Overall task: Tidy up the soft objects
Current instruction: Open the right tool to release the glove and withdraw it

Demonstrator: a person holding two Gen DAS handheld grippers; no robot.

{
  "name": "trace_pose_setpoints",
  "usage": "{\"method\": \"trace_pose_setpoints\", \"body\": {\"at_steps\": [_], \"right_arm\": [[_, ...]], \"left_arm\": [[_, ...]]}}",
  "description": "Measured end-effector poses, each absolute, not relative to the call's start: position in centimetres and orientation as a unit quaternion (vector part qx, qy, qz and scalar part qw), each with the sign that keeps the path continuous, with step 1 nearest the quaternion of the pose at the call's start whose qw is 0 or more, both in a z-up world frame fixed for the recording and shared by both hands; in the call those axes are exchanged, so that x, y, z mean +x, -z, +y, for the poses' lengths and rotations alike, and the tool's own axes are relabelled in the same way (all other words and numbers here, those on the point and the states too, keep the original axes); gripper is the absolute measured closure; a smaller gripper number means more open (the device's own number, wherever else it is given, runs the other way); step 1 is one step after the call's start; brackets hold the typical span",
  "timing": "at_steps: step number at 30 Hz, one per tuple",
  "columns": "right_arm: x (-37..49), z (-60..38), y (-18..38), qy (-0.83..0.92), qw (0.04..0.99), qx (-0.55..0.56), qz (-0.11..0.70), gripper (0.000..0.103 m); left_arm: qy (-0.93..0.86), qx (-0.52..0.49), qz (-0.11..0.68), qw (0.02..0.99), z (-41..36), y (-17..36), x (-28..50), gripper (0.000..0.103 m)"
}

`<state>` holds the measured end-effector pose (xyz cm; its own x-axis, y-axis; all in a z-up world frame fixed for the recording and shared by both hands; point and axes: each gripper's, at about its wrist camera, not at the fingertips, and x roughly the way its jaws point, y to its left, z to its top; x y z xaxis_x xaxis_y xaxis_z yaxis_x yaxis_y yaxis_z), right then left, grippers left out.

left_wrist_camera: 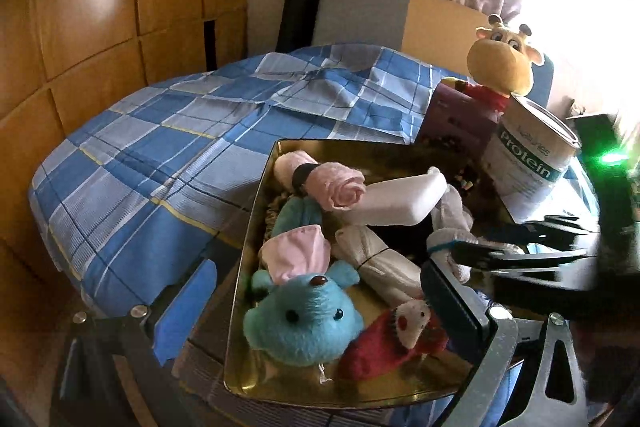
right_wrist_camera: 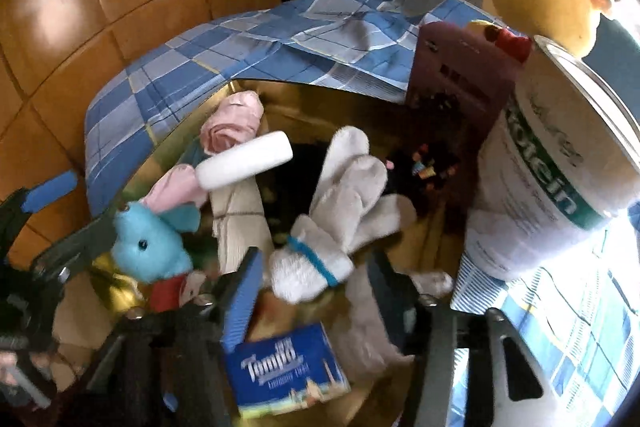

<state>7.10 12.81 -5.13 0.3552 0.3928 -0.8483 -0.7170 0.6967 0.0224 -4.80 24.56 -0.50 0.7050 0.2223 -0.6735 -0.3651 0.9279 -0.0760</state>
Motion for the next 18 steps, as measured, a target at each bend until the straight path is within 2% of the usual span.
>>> {"method": "trace_pose_setpoints", "body": {"at_steps": [6,18], "right_arm": [[7.6,14.3,7.0,-0.322,0.807,-0.198,0.453,0.057],[3.8,9.9,3.4,-0.270,0.864,-0.147,0.400,0.055]], "left_arm": [[-0.159,-0.097,0.349,0.919,24.2,0.2,-4.9,0.000],[-0.153,-0.097,0.344,0.921,22.1,-0.3,-4.9,0.000]]}}
